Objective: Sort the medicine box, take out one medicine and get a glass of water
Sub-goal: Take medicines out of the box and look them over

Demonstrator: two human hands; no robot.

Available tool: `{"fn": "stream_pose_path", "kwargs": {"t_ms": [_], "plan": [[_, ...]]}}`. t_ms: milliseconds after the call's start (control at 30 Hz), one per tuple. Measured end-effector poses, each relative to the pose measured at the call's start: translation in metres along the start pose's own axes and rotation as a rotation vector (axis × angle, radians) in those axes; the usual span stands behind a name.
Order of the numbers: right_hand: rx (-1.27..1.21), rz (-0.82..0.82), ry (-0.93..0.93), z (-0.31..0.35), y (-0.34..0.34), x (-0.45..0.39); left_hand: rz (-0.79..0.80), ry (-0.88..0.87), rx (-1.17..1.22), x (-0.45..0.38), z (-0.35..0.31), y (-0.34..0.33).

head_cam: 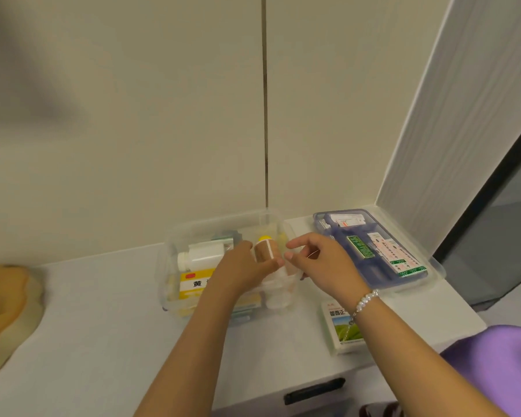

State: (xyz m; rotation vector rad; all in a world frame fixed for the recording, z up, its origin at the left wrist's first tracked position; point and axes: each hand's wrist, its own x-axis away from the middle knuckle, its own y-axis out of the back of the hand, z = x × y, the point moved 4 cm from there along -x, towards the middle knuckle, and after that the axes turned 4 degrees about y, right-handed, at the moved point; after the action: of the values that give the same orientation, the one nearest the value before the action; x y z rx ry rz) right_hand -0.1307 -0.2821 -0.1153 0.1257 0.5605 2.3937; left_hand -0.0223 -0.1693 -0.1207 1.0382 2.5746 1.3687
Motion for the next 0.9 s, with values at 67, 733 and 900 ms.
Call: {"fn": "stream_pose_path", "kwargs": {"t_ms": [67,733,900], "plan": [[-0.028,0.01,-0.002,0.0007,0.0004,0.0012,0.025,0.025,-0.038,-0.0013,-0.0005,-0.0012],[-0.077,0.005,-0.007,0.0013,0.0018,0.0044,0.199,0.027,0.099,-0.0006,-0.001,-0.0026],[-0.027,-0.022,0.05,0.0027,0.002,0.0065,0.252,-0.007,0.125,0.0013,-0.0022,-0.0027]]}}
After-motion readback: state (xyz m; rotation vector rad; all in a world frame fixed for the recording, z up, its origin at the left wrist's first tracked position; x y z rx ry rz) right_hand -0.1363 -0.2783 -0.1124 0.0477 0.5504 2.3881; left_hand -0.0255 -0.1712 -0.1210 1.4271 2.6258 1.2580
